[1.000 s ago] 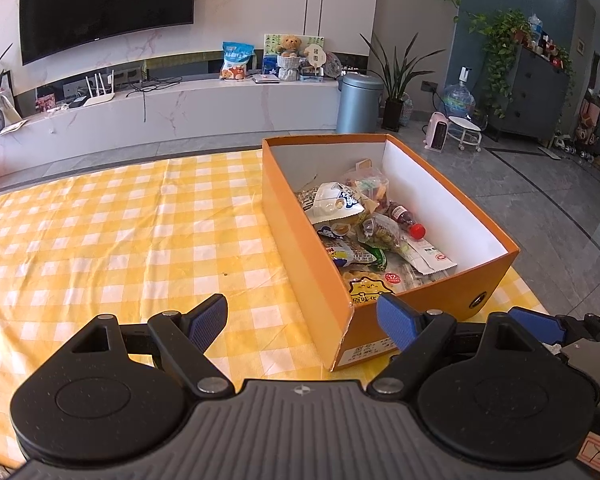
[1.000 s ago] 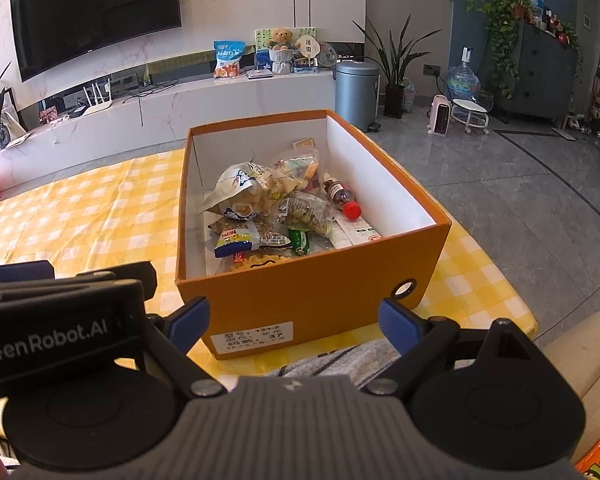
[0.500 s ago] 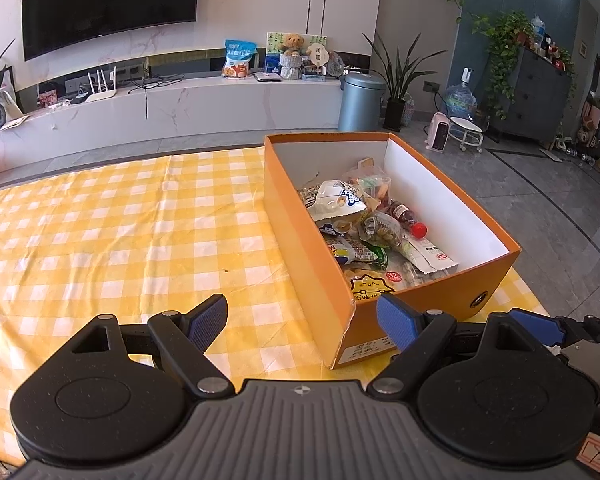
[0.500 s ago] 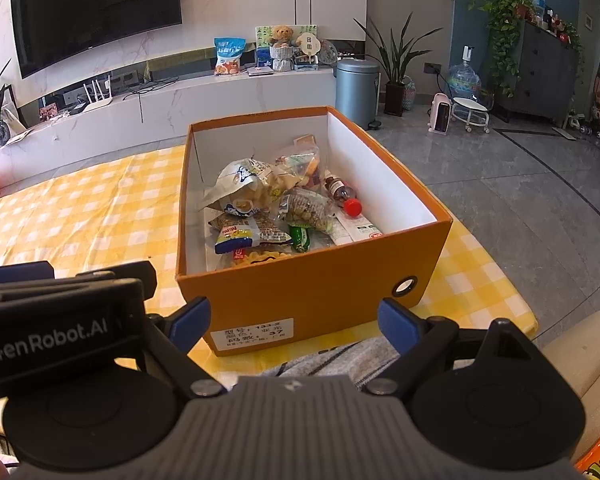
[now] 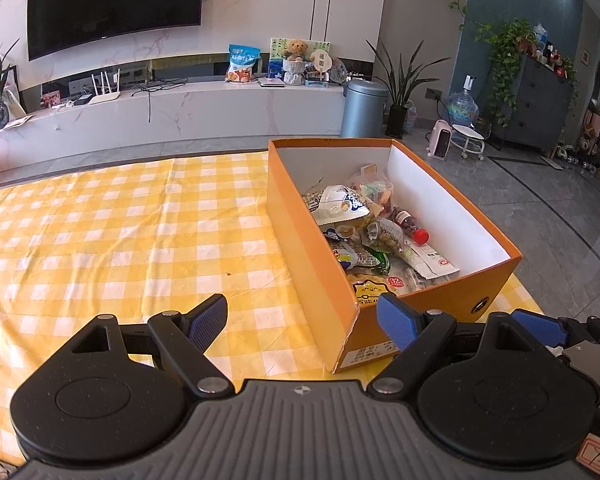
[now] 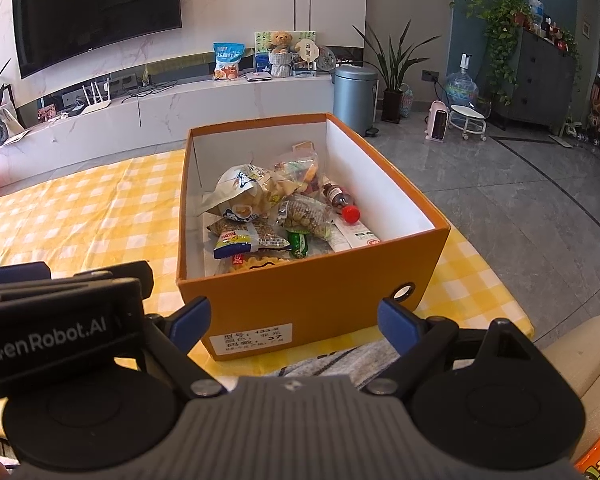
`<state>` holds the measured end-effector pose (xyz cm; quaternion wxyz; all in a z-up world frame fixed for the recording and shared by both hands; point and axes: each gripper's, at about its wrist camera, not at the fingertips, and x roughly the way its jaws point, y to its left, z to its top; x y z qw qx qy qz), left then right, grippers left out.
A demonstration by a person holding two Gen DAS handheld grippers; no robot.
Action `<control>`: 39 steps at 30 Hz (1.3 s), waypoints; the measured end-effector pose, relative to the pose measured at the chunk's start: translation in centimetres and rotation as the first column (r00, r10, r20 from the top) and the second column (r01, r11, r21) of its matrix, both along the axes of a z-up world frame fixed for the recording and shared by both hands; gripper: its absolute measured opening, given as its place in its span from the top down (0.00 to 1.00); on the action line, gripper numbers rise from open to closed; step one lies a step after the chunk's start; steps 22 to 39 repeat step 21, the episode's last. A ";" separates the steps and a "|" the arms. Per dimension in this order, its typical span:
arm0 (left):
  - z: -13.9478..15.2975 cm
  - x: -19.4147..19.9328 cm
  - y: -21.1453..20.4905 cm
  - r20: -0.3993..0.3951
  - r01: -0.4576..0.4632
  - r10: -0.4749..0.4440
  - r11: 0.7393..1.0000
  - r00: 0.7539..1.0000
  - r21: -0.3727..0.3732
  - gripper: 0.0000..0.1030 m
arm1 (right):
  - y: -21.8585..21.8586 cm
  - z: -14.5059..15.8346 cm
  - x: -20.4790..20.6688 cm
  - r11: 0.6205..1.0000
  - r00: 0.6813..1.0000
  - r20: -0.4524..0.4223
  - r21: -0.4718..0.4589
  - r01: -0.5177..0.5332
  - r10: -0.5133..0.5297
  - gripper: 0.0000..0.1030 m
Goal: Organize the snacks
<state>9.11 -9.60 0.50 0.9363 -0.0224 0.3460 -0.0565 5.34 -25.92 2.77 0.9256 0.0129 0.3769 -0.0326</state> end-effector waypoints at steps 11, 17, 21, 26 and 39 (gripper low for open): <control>0.0 0.1 0.2 -0.004 0.000 0.000 1.000 1.000 0.003 0.04 | 0.2 0.1 0.0 1.000 1.000 0.000 -0.007 -0.001 0.001 0.14; -0.1 0.1 0.2 -0.007 0.000 0.000 1.000 1.000 0.004 0.04 | 0.4 0.0 0.1 1.000 1.000 0.001 -0.018 -0.006 0.006 0.14; -0.3 0.1 0.2 -0.011 -0.001 0.001 1.000 1.000 0.007 0.04 | 0.5 -0.2 0.1 1.000 1.000 -0.002 -0.019 -0.009 0.009 0.15; -0.3 0.1 0.2 -0.011 -0.001 0.001 1.000 1.000 0.007 0.04 | 0.5 -0.2 0.1 1.000 1.000 -0.002 -0.019 -0.009 0.009 0.15; -0.3 0.1 0.2 -0.011 -0.001 0.001 1.000 1.000 0.007 0.04 | 0.5 -0.2 0.1 1.000 1.000 -0.002 -0.019 -0.009 0.009 0.15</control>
